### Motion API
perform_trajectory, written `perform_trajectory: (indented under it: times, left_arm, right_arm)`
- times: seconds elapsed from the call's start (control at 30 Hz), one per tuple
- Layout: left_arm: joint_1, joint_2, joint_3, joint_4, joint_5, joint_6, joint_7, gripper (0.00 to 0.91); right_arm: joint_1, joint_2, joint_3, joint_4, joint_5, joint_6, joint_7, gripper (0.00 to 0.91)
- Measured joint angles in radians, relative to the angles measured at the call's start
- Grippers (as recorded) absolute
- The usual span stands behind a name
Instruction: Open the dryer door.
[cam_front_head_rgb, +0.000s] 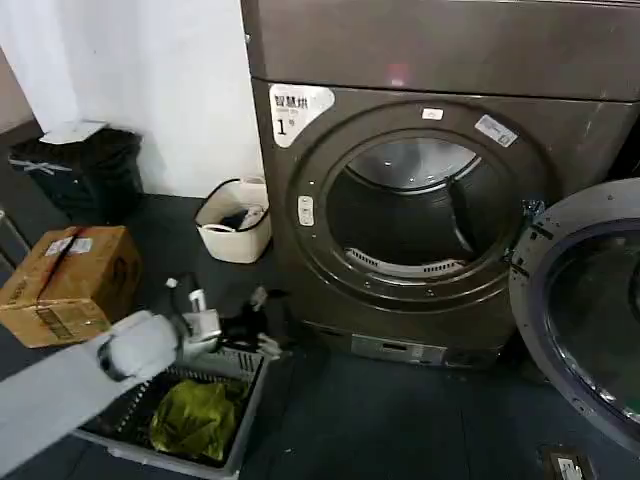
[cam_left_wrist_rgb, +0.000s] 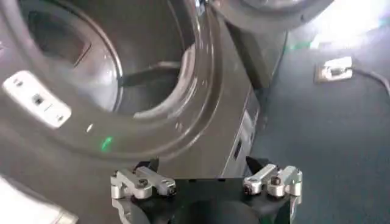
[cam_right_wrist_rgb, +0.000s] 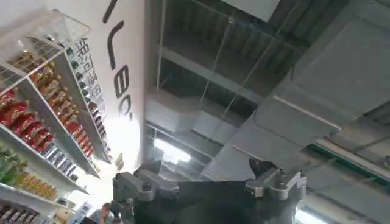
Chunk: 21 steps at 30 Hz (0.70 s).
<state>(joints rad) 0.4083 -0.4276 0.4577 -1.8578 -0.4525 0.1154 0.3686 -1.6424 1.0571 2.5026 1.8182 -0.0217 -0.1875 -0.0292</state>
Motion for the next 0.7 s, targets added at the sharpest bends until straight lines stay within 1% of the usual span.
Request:
perform_trajectory:
  times: [0.13,0.27,0.43,0.7]
  left_arm:
    - [-0.021,0.082,0.038,0.003,-0.028,0.02,-0.014,0.907]
    - [-0.051,0.142,0.082,0.021,-0.032,0.044,0.001,0.907]
    - [-0.091,0.189,0.133,0.053,-0.017,0.063,0.031,0.907]
    - [-0.148,0.24,0.245,0.089,-0.005,0.079,0.035,0.907]
  right_arm:
    - [0.0,-0.001,0.0,-0.006,0.0,0.005,0.0,0.907]
    - [0.003,-0.001,0.0,-0.01,-0.001,0.01,0.0,0.907]
    - [0.01,-0.003,-0.002,-0.015,-0.005,0.013,0.0,0.907]
    - [0.014,-0.003,-0.005,-0.018,-0.007,0.016,0.0,0.907]
